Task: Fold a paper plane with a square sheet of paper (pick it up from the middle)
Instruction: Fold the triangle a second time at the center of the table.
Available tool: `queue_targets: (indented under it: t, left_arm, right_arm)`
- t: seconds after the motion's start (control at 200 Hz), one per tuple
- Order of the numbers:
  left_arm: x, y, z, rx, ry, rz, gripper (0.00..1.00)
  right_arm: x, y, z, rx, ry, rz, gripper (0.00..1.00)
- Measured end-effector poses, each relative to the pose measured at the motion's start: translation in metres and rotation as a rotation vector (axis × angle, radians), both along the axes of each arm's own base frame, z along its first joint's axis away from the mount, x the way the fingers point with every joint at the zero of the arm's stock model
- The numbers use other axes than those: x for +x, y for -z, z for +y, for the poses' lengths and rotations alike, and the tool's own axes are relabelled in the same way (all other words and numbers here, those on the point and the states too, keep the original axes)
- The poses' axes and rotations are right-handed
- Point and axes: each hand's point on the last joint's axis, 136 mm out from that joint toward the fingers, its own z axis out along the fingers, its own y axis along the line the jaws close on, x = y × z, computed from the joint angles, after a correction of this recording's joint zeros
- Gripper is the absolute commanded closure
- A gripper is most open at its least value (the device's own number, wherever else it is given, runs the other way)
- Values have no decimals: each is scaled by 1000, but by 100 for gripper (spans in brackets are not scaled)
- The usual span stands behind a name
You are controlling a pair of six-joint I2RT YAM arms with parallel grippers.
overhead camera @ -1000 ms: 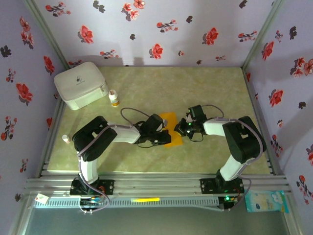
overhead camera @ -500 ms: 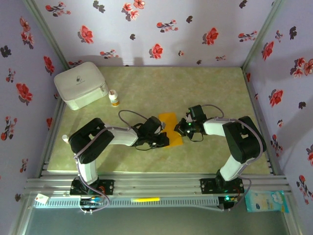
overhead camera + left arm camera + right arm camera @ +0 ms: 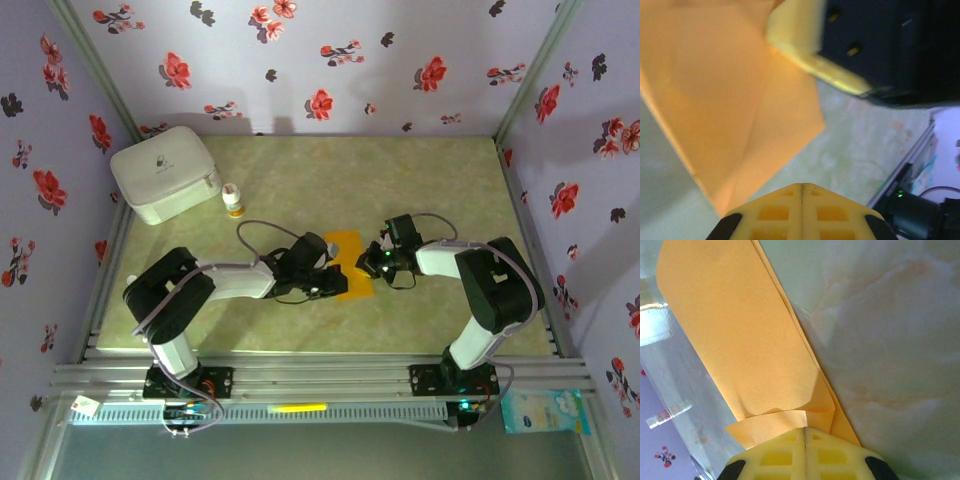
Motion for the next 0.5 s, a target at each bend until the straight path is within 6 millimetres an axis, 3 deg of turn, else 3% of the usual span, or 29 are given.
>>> queue_targets:
  t: [0.125,0.26,0.5]
  left_arm:
    - [24,-16,-4,-43,-38,-33,99]
    - [45,-21,-13,-47,-48,-54,100]
    - [44,13,-15,41,-17,0,100]
  right_arm:
    - [0,0,0,0,0,0,100]
    - [0,0,0,0,0,0,100]
    - [0,0,0,0,0,0,100]
